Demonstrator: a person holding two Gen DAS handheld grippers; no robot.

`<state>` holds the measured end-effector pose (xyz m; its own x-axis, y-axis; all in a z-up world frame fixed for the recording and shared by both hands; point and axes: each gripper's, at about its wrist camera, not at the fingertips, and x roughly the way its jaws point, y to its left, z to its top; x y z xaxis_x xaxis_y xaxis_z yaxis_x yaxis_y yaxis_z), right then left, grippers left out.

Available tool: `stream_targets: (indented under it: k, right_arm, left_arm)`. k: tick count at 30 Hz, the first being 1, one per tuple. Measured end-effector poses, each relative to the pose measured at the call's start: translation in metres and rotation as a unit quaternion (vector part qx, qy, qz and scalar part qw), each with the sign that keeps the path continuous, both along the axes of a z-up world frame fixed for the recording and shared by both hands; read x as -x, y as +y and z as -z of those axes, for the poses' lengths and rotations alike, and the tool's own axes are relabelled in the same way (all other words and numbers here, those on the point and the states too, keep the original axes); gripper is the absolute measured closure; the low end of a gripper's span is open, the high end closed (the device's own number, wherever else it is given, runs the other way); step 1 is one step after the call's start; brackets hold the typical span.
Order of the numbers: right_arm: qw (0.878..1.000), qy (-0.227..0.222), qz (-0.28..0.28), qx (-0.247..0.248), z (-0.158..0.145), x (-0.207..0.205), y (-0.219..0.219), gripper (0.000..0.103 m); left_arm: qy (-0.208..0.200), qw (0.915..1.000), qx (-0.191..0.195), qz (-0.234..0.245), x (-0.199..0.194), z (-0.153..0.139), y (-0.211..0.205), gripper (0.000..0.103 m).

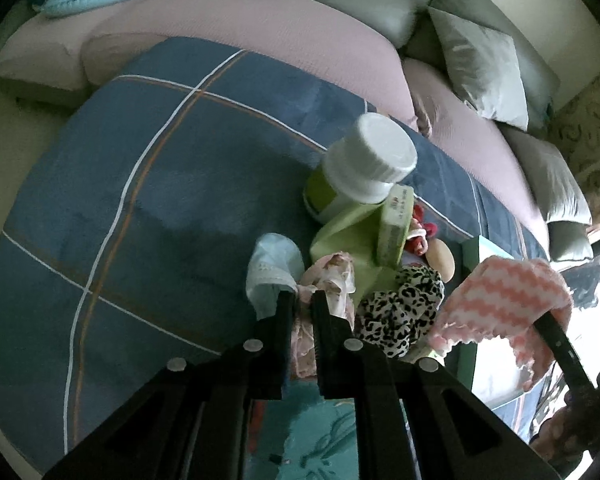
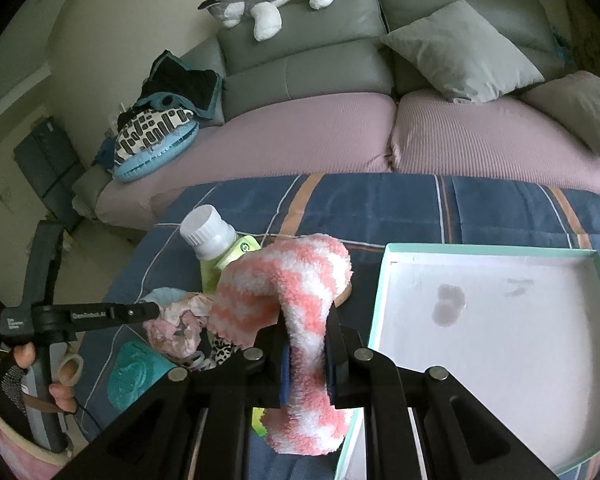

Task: Organize soft objects
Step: 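Grasp the pink patterned cloth with the left gripper while the right gripper holds the knit cloth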

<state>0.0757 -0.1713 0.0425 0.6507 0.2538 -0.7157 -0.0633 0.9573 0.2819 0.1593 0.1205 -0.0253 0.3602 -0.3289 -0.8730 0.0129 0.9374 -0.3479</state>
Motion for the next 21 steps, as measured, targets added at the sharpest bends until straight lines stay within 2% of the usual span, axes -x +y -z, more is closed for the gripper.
stream_targets:
  k: [9, 14, 21]
  right_arm:
    - [1.000, 0.004, -0.004, 0.004, 0.006, 0.000, 0.001, 0.090]
    - [1.000, 0.006, -0.002, 0.002, 0.007, -0.001, 0.000, 0.090]
    - [1.000, 0.006, -0.001, -0.001, 0.007, -0.001, -0.002, 0.090]
  left_arm:
    - [0.010, 0.9998, 0.002, -0.016, -0.001, 0.004, 0.008, 0.080]
    - [0.017, 0.9995, -0.023, -0.007, 0.004, 0.002, 0.003, 0.080]
    - [0.022, 0.9993, -0.031, 0.002, 0.008, -0.007, -0.005, 0.080]
